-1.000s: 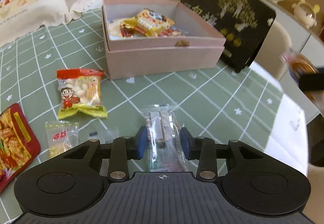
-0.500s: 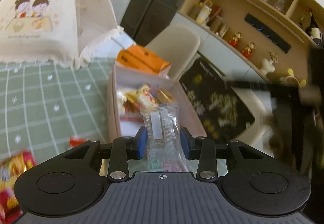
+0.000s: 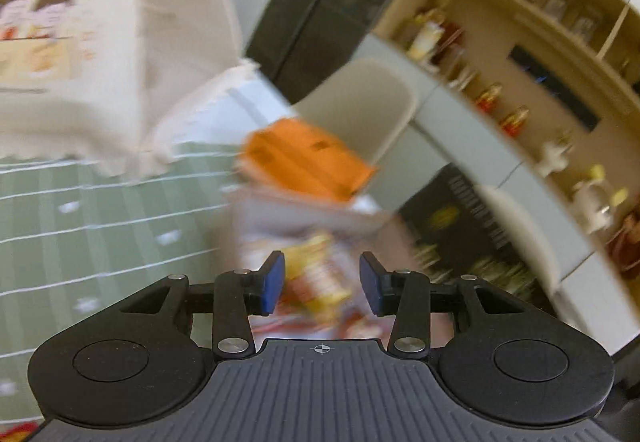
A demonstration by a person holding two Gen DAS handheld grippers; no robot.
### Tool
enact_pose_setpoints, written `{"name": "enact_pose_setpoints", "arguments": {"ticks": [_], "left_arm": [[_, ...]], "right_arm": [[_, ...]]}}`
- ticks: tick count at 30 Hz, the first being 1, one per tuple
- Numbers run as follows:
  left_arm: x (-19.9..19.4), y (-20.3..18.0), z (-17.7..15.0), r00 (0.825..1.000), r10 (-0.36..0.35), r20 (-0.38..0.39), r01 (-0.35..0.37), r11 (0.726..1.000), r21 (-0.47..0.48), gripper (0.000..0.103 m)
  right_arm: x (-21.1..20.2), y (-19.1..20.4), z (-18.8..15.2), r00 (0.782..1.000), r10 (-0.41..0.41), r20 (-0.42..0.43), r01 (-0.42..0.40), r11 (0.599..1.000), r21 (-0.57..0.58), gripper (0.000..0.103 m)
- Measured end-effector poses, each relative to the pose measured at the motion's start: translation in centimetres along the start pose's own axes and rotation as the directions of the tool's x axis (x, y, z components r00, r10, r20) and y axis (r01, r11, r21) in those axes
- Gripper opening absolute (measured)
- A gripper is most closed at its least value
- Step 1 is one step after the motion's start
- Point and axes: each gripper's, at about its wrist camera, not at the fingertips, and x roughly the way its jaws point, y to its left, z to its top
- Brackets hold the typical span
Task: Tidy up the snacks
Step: 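Carry the round cake with the right tool while the left carries a clear wrapped snack into the box, then grasp the yellow stick snack with the left tool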
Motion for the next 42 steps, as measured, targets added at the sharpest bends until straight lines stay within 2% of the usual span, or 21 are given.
{"name": "enact_pose_setpoints", "arguments": {"ticks": [2,4,6,9,13,15,18,20,23,25,28,30,32,33,34,37,39,42], "left_arm": [[-0.7,2.1,-1.1,0.996,0.081,-0.027,-0.081,0.997,0.013,0.046],[-0.4,4.1,-2.5,0.983,0.161,-0.086,-0.159,0.987,0.037,0.046],[0.0,5.1,-3.9,0.971,0.2,-0.134,-0.191,0.979,0.078,0.042],[-0.6,5.7,-6.0,0.966,0.185,-0.182,-0.167,0.98,0.108,0.036],[-2.4,5.2,-9.0,0.966,0.129,-0.226,-0.103,0.987,0.122,0.04],[-3.9,5.5,-9.8,0.968,0.07,-0.239,-0.05,0.995,0.086,0.039],[-7.8,6.7,-9.9,0.981,0.075,-0.181,-0.066,0.996,0.058,0.039],[-10.3,8.1,-9.2,0.983,0.144,-0.118,-0.136,0.988,0.073,0.039],[-12.9,11.7,-8.1,0.96,0.274,-0.055,-0.273,0.962,0.019,0.039],[-13.5,14.4,-7.9,0.954,0.294,-0.058,-0.298,0.953,-0.063,0.039],[-12.7,16.2,-8.4,0.959,0.264,-0.101,-0.272,0.959,-0.076,0.039],[-12.1,15.5,-9.4,0.959,0.241,-0.148,-0.247,0.969,-0.024,0.041],[-12.1,14.3,-10.3,0.961,0.224,-0.165,-0.217,0.974,0.059,0.043],[-12.1,13.6,-10.8,0.961,0.215,-0.174,-0.201,0.975,0.09,0.043],[-12.2,12.6,-11.4,0.962,0.208,-0.179,-0.189,0.975,0.115,0.043],[-12.4,10.8,-12.7,0.965,0.18,-0.192,-0.153,0.977,0.148,0.044],[-13.0,10.6,-13.0,0.972,0.131,-0.193,-0.112,0.988,0.107,0.043],[-14.4,9.5,-12.8,0.977,0.113,-0.178,-0.095,0.99,0.105,0.043]], "right_arm": [[0.2,0.5,-0.6,1.0,0.021,-0.017,-0.021,1.0,0.007,0.081],[0.5,1.3,-1.0,0.997,0.062,-0.038,-0.061,0.998,0.018,0.081],[1.1,2.7,-1.3,0.993,0.1,-0.063,-0.099,0.995,0.019,0.081],[1.5,5.3,-1.4,0.984,0.154,-0.089,-0.154,0.988,0.006,0.081],[1.3,8.9,-1.7,0.976,0.194,-0.101,-0.2,0.978,-0.053,0.081],[1.4,10.5,-1.8,0.971,0.213,-0.113,-0.221,0.973,-0.066,0.081],[2.0,12.1,-1.7,0.965,0.227,-0.133,-0.237,0.969,-0.065,0.081],[2.4,13.0,-1.7,0.961,0.236,-0.146,-0.245,0.968,-0.052,0.081],[2.7,14.6,-1.7,0.949,0.271,-0.161,-0.277,0.961,-0.014,0.081],[2.8,15.9,-1.8,0.942,0.292,-0.168,-0.296,0.955,0.0,0.081],[3.4,18.6,-1.8,0.937,0.307,-0.167,-0.311,0.951,0.005,0.081],[4.2,20.4,-1.7,0.934,0.31,-0.174,-0.314,0.949,0.007,0.083],[4.2,22.0,-1.9,0.951,0.263,-0.16,-0.271,0.962,-0.031,0.081],[3.9,22.5,-2.1,0.956,0.246,-0.158,-0.259,0.963,-0.069,0.069],[3.6,22.9,-2.5,0.961,0.226,-0.156,-0.245,0.963,-0.112,0.061],[2.6,22.5,-3.7,0.973,0.178,-0.144,-0.203,0.963,-0.18,0.053],[2.1,21.1,-4.2,0.979,0.147,-0.138,-0.171,0.969,-0.178,0.05],[1.7,18.5,-4.6,0.987,0.099,-0.129,-0.117,0.984,-0.136,0.05]]}}
